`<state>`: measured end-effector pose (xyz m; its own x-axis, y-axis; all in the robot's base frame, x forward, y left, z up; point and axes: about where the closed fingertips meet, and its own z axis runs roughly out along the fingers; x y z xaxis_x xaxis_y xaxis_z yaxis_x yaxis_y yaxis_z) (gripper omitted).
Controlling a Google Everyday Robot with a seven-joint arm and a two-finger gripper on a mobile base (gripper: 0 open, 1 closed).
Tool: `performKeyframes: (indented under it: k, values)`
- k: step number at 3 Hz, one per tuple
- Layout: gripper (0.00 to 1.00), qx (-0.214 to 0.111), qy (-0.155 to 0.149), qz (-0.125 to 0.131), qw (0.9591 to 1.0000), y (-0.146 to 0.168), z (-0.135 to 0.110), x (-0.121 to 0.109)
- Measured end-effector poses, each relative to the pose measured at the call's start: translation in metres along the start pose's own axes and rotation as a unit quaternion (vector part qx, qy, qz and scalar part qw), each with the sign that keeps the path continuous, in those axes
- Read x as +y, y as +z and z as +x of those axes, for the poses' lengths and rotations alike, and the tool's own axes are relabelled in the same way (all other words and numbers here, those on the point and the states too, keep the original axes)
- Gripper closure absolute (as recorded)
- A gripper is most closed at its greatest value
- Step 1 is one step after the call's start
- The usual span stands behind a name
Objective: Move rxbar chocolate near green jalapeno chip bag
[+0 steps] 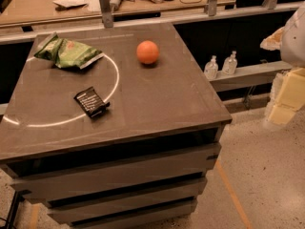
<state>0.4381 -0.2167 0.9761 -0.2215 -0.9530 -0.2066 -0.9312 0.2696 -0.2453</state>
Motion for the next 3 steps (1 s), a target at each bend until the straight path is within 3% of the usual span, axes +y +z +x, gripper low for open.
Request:
performKeyframes:
  k: [1,2,3]
  values:
    - [0.0,-0.001,-0.001,0.001,1.0,0.0,-0.001,0.0]
    - [0.0,-0.029,-0.035,0.002,0.999,0.006,-0.051,-0.02]
    - [0.0,-0.075,-0.076,0.006,0.9942,0.015,-0.127,-0.045]
